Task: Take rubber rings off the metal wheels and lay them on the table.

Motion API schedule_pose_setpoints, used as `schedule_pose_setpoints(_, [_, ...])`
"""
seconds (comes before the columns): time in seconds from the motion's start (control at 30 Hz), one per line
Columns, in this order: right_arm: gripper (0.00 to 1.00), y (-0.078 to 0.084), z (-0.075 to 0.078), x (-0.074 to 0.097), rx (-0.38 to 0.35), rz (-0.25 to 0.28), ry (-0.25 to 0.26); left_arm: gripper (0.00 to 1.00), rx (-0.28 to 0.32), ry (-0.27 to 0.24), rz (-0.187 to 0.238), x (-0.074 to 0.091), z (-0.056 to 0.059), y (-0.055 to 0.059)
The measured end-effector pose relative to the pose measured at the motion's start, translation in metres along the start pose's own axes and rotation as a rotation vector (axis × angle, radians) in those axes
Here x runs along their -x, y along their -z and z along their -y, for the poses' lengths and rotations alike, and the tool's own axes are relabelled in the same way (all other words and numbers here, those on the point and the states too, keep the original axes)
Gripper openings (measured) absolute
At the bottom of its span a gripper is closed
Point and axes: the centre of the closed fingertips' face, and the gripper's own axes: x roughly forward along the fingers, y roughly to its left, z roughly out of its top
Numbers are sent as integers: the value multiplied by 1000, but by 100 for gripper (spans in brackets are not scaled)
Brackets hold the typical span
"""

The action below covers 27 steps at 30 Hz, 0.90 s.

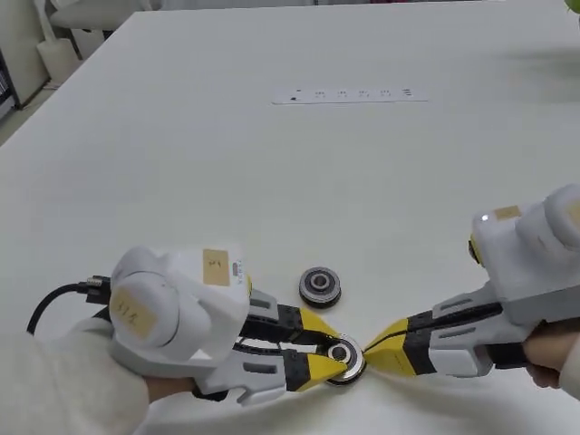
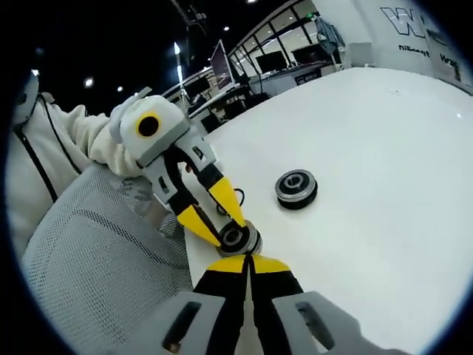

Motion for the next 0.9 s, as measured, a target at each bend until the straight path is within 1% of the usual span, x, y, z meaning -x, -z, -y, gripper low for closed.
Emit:
schedule_pose_setpoints(0.03, [0, 0, 0, 0, -30, 5, -10, 14, 0, 0, 1, 0, 0, 0])
schedule_pose_setpoints(0.1, [0, -2, 0, 2, -22, 23, -16, 14, 3, 0, 3, 0, 0, 0])
schedule_pose_setpoints(0.13, [0, -4, -1, 2, -46, 37, -23, 14, 3, 0, 4, 0, 0, 0])
schedule_pose_setpoints(0.17, [0, -5, -2, 2, -55, 44, -28, 14, 3, 0, 4, 0, 0, 0])
schedule_pose_setpoints(0.3, [0, -5, -3, 2, -73, 47, -32, 13, 6, -3, 7, 0, 0, -1])
schedule_pose_setpoints(0.37, [0, -7, -5, 2, -118, 70, -49, 13, 9, -2, 13, 0, 0, -1])
schedule_pose_setpoints(0.5, [0, -7, -6, 1, -124, 66, -47, 13, 7, -3, 11, 0, 1, -1])
schedule_pose_setpoints(0.7, [0, -8, -8, 2, -139, 65, -47, 13, 8, 1, 19, 0, 1, -1])
schedule_pose_setpoints(0.9, [0, -9, -9, 2, -132, 60, -45, 13, 14, 0, 23, 0, 1, -1])
